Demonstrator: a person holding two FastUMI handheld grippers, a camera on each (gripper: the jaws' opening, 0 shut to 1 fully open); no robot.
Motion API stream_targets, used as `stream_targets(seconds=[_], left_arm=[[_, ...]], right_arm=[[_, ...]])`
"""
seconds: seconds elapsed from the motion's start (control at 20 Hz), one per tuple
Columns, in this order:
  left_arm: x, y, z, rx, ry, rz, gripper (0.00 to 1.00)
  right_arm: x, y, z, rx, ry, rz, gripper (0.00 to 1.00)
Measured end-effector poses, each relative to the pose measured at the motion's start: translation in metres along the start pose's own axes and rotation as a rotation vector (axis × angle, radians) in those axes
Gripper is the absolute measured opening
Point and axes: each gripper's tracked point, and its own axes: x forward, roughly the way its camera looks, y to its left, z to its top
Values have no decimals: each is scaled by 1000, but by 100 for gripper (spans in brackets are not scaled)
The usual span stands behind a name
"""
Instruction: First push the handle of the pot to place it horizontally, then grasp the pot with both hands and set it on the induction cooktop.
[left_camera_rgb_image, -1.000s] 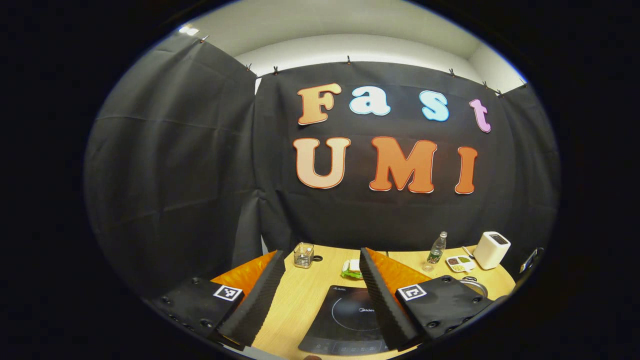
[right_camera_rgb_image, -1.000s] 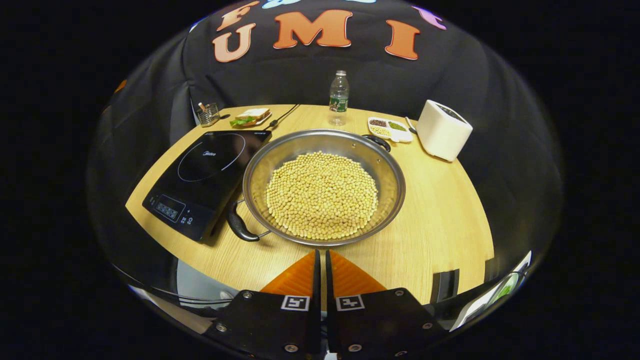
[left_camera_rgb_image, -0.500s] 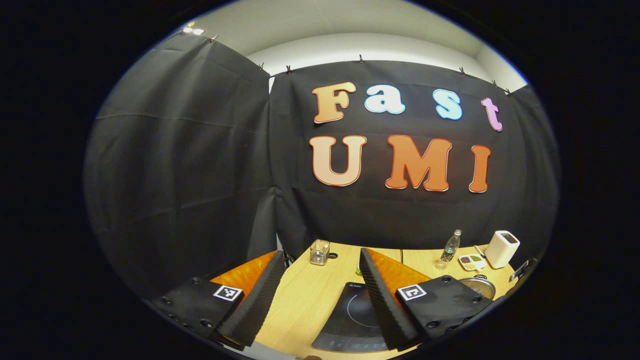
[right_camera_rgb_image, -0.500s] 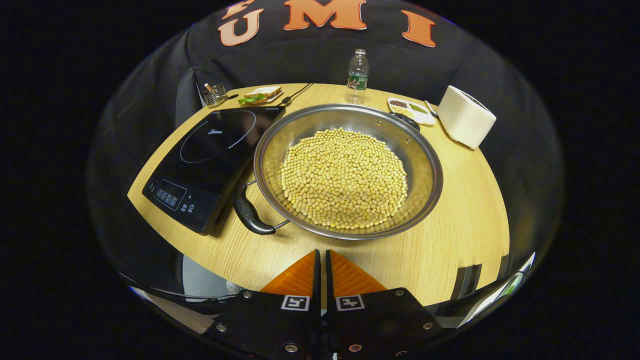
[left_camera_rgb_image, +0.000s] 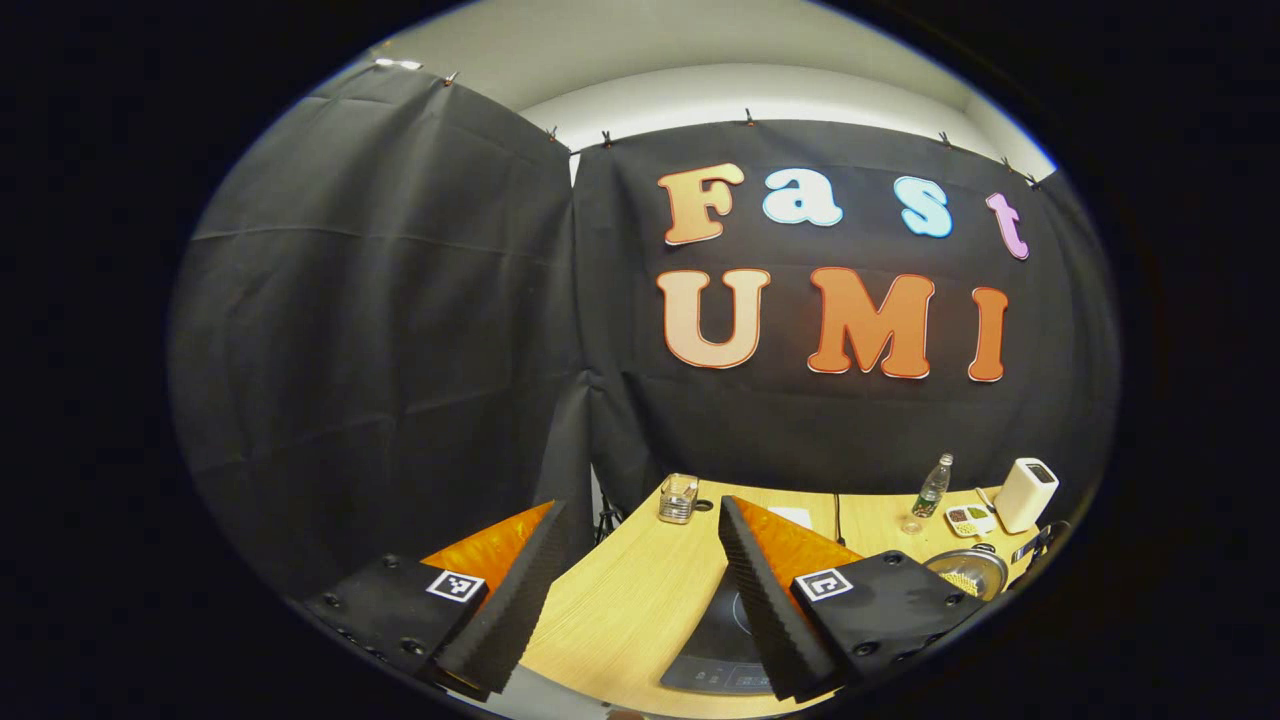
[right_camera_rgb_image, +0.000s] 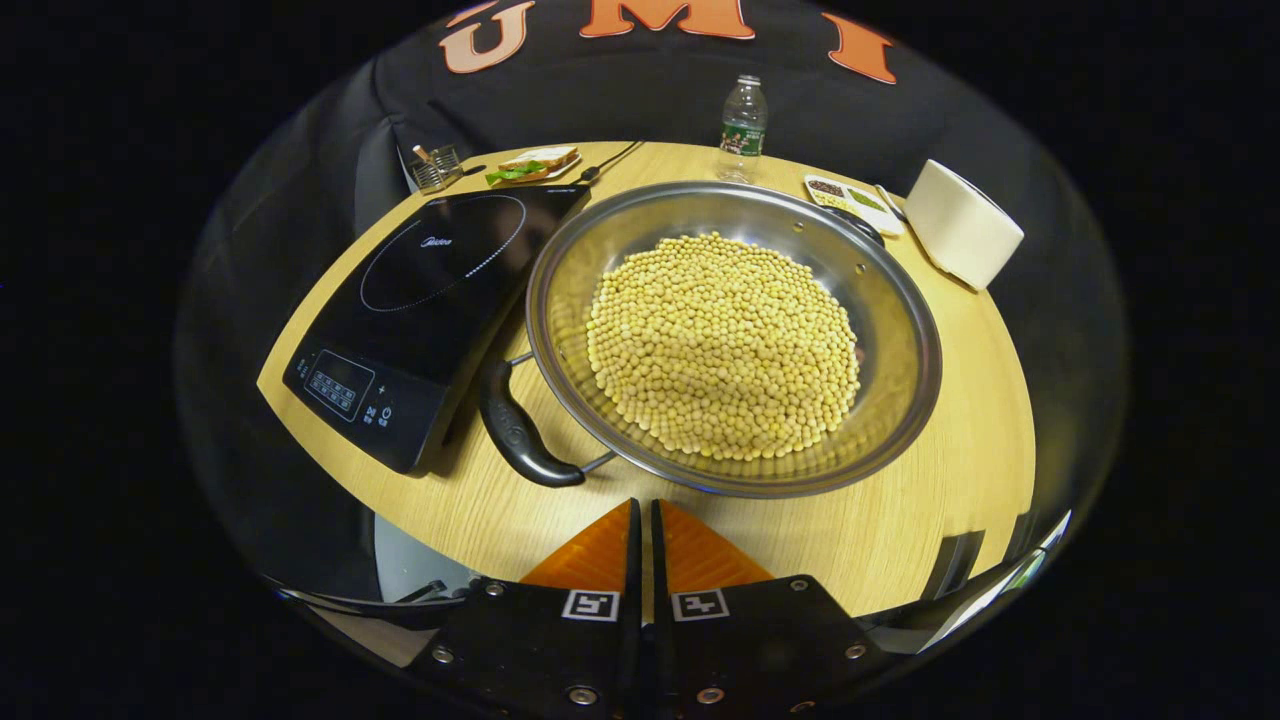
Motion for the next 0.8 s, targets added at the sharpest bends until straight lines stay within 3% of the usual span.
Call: stream_targets(seconds=[0.8], left_arm=[[-19,51,-16,-19,32,121,98]], right_arm=[[12,41,25,-113,10,69,4]])
